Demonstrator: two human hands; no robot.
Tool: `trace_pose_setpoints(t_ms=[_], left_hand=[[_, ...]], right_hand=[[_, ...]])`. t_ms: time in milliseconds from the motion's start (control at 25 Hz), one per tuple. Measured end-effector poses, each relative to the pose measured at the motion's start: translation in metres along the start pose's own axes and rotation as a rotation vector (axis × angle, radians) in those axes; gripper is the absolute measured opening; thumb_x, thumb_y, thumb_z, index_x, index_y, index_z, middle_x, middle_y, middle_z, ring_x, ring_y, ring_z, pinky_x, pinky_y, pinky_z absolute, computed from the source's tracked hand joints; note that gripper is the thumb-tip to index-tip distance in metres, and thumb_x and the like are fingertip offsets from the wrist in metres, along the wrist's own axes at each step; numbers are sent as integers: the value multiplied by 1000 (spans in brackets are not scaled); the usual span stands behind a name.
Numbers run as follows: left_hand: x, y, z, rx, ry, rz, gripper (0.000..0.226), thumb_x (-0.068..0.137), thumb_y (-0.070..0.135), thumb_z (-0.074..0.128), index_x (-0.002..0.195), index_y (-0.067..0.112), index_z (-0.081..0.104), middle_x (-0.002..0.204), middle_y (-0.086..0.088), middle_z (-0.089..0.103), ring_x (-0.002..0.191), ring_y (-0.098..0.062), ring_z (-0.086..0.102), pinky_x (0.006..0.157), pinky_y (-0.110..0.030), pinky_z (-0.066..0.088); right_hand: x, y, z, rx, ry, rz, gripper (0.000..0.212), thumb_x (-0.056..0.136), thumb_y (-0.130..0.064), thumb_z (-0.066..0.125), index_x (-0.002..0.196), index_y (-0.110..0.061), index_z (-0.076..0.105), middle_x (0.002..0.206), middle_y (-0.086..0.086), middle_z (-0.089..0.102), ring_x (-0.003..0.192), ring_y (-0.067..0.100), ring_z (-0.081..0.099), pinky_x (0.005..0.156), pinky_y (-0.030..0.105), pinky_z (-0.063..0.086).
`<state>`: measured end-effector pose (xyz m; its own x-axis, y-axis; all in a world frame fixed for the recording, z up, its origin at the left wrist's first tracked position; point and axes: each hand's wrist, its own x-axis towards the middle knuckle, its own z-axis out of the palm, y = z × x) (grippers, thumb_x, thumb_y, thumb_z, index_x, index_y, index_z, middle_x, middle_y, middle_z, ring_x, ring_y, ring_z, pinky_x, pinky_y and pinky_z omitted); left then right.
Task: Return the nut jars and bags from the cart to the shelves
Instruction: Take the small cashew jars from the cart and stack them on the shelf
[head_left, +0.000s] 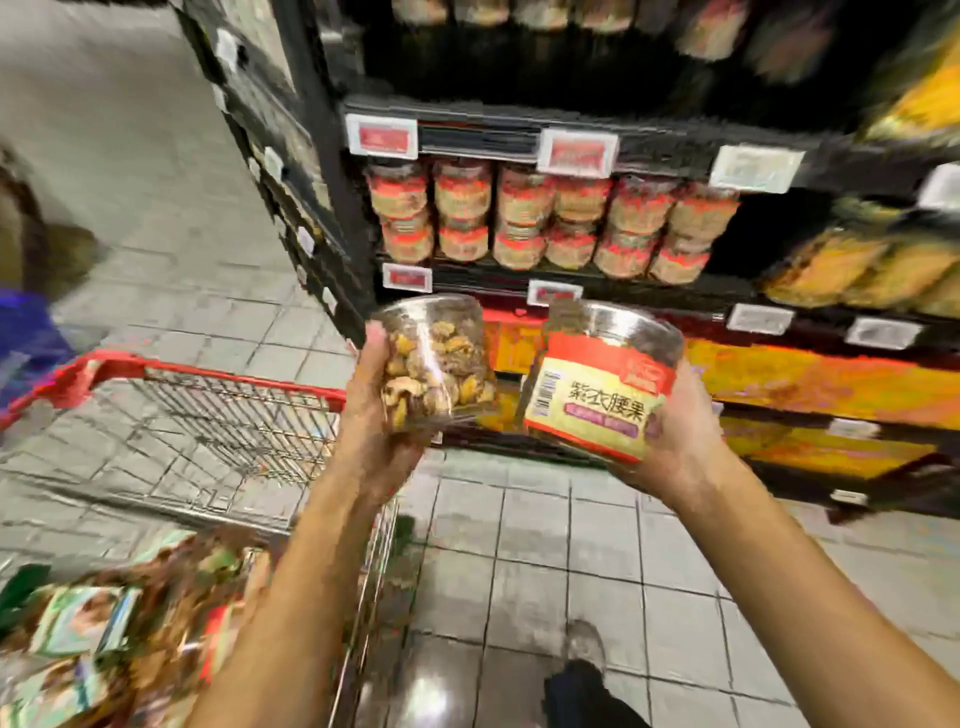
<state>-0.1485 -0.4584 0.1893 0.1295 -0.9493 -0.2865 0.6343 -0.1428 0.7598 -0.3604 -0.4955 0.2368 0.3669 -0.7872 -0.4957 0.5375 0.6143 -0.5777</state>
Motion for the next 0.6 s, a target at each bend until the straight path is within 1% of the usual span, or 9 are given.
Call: trace_pose_setpoints(t_ms=[40,80,200,320,360,440,480,520,600], left_hand=[[19,-18,32,25,-53,20,50,78,58,48,98,21,76,100,-2,74,94,-17,70,78,-37,58],[38,-33,57,32,-22,27,48,78,55,46,92,21,77,94,-1,75,90,-17,70,79,-38,58],[95,-69,102,59,124,78,53,72,54,49,101,15,71,97,-4,73,96,-21,66,96,-44,48],[139,-90,126,144,234,180,70,67,55,58,117,5,61,113,-17,66,105,-30,63,94,-42,50],[154,-97,129,213,274,247,73,67,55,63,118,3,59,113,-19,65,102,-27,64,90,-37,53],[188,-110,134,377,366,418,59,71,50,70,112,10,58,102,-5,68,86,-5,66,75,-17,52],[206,-117,136,445,409,501,53,71,48,68,110,14,56,97,4,67,80,4,63,72,-11,49],[223,-123,139,500,443,576,56,70,49,67,112,15,54,97,8,65,81,6,62,74,-9,47],[252,-136,138,562,477,689,75,67,54,67,122,7,49,111,-1,64,100,-4,61,90,-19,48]], right_hand=[[5,-21,-15,-5,44,-12,78,95,-57,25,60,-9,76,70,15,73,59,31,70,41,42,53],[12,-40,-28,-9,88,-26,79,95,-58,25,59,-10,76,68,14,72,57,31,70,39,41,53],[51,-95,-63,-18,134,-59,69,96,-55,25,74,-11,73,64,11,72,52,26,69,37,36,52],[90,-115,-76,-51,139,-94,54,96,-52,27,86,-15,65,64,7,72,52,23,69,37,32,51],[106,-119,-80,-40,117,-86,55,95,-53,27,89,-15,65,66,8,73,54,24,70,39,33,52],[139,-122,-94,-3,110,-67,59,94,-56,26,94,-14,67,73,10,74,60,26,71,43,36,55],[156,-122,-103,25,97,-69,61,93,-57,26,92,-14,69,75,10,74,62,27,71,45,38,56],[169,-120,-109,42,85,-75,64,93,-58,27,86,-14,73,74,10,74,62,26,71,46,38,56],[193,-114,-124,86,52,-62,70,93,-59,27,66,-17,76,69,7,73,58,23,71,44,37,55]])
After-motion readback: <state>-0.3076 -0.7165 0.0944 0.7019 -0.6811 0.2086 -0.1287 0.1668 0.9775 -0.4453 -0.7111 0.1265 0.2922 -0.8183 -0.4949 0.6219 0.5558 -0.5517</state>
